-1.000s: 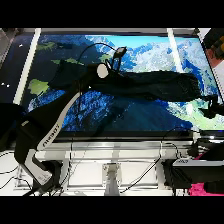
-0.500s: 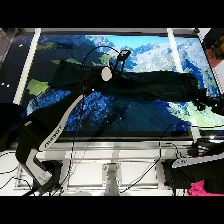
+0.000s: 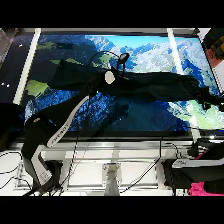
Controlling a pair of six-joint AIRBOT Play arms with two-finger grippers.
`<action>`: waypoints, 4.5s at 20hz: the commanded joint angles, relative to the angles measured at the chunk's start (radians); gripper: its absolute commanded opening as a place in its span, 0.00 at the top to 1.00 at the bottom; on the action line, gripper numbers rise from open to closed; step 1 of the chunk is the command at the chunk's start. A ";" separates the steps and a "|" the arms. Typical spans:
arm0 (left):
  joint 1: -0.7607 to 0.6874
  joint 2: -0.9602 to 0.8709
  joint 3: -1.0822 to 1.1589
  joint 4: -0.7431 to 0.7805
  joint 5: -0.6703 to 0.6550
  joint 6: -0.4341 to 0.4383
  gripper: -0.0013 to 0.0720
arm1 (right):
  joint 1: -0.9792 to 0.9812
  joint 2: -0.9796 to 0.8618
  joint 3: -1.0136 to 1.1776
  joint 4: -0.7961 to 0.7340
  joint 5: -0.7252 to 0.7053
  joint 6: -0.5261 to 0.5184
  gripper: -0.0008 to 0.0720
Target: Fold the clothes and pants, and hang the long-sleeved shirts on hangers.
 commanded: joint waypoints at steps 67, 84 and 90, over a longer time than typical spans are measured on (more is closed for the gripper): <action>0.315 0.441 0.004 0.481 -0.419 0.047 0.97 | 0.431 0.479 -0.681 0.033 0.039 -0.027 0.18; 0.236 0.253 0.002 0.409 -0.477 0.038 0.97 | 0.196 0.486 -0.449 0.071 0.400 -0.181 0.96; -0.002 0.011 0.003 0.167 -0.367 0.039 0.97 | 0.130 0.687 -0.291 -0.045 0.661 -0.118 0.96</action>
